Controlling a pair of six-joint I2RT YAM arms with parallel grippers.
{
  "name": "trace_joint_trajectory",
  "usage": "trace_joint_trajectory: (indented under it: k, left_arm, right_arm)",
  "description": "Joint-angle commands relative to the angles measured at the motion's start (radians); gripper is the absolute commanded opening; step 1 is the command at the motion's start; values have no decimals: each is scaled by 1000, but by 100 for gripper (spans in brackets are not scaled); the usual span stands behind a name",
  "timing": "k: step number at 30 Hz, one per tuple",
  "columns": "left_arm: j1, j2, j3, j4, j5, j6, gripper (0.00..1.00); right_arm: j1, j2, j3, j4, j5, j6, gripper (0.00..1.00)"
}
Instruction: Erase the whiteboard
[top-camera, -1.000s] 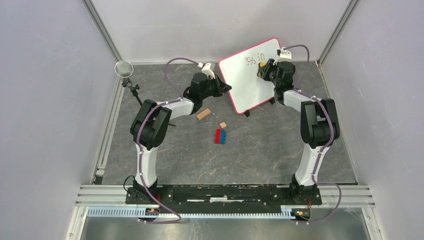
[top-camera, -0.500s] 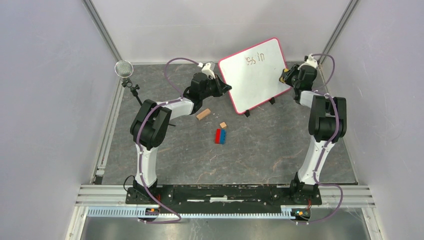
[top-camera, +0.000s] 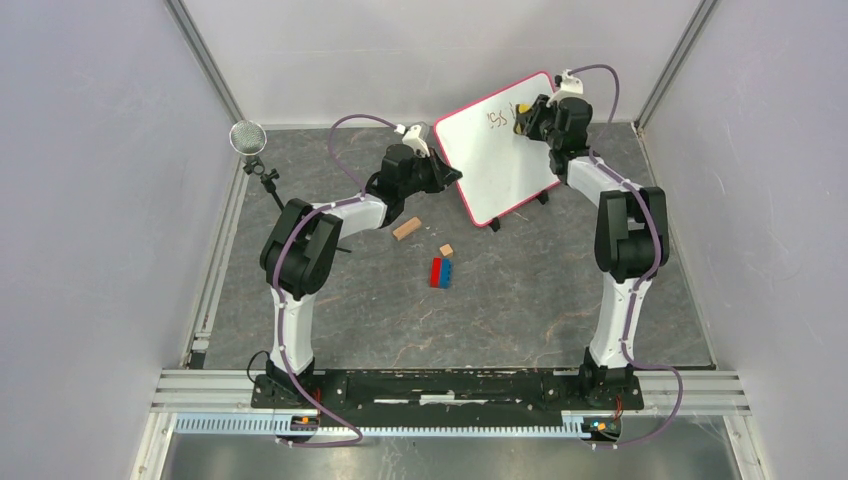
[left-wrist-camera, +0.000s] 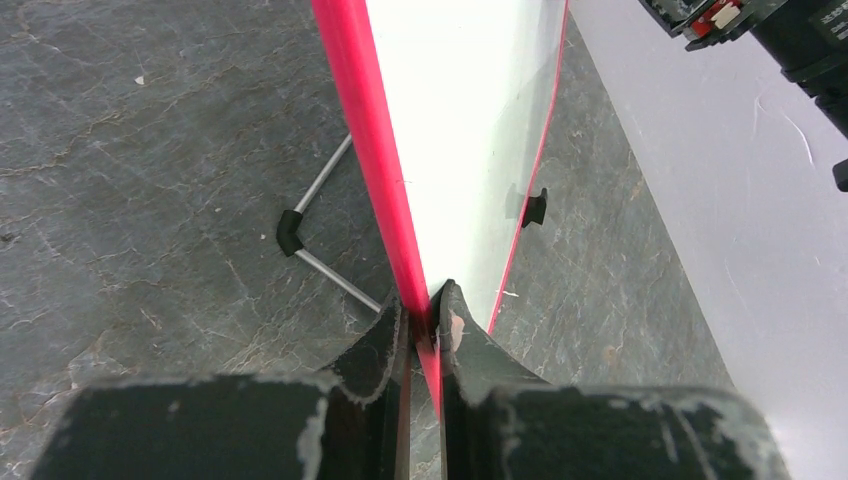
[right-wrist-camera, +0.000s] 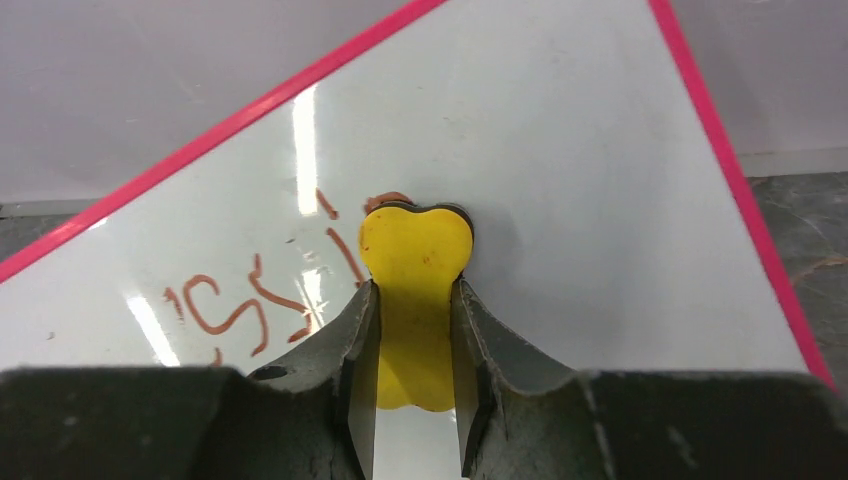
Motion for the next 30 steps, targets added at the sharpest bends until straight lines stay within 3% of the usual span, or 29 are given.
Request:
trace_joint_trajectory:
  k: [1,7,14,23,30]
  left_arm:
    - [13,-10,22,-89,-80,131,2]
    - [13,-12,21,-92,-83,134,2]
    - [13,-13,23,-99,-88,143,2]
    - [4,-15,30,-112,-96,156,2]
    - [4,-12,36,-117,-96,157,2]
  right_arm:
    - [-2,36,48,-70,-65,-12,0]
    - [-58,42,33,-95,-44,16,0]
    - [-51,46,105,-120,-1,-111,0]
    - [67,48,162,-139,-22,-328,0]
    - [186,-9,80,-128,-117,-516,0]
